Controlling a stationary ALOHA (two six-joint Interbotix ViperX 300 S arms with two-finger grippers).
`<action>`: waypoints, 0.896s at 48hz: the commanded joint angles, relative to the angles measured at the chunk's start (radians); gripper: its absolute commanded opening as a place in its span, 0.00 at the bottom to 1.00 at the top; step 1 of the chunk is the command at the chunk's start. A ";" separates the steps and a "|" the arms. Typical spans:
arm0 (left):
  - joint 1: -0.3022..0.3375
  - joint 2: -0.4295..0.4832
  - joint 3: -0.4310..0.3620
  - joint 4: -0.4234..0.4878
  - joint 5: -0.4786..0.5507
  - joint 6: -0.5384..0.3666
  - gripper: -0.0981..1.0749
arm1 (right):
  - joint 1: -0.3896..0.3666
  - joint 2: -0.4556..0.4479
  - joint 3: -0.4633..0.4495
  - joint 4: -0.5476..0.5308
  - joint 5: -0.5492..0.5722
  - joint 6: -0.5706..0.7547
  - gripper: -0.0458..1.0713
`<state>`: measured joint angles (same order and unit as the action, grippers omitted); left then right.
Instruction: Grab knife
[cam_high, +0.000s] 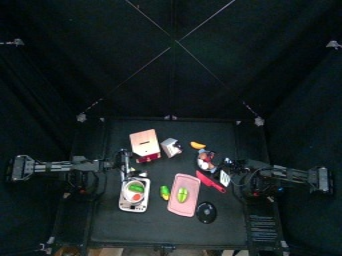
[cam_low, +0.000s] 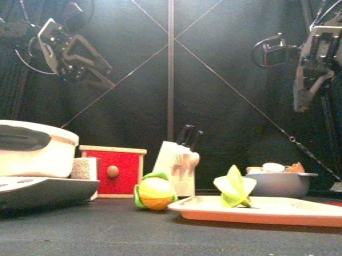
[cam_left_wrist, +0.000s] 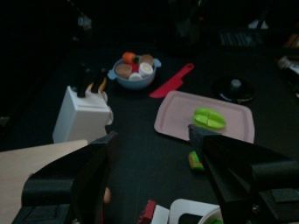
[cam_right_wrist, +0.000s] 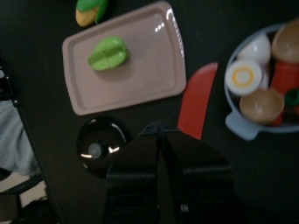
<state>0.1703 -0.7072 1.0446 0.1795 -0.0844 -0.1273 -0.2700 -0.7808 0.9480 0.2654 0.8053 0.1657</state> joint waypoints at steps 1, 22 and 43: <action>0.005 -0.038 -0.008 0.002 -0.006 0.005 0.92 | -0.002 -0.038 0.005 -0.009 0.091 0.120 0.24; -0.014 -0.031 0.025 0.003 -0.038 -0.002 0.92 | 0.275 -0.097 0.117 -0.377 0.150 0.723 0.54; -0.055 0.005 0.078 -0.025 -0.149 0.000 0.92 | 0.448 0.121 0.126 -0.670 -0.100 0.904 0.65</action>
<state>0.1197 -0.7087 1.1305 0.1580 -0.2209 -0.1289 0.1749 -0.6888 1.0876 -0.3881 0.7409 1.0615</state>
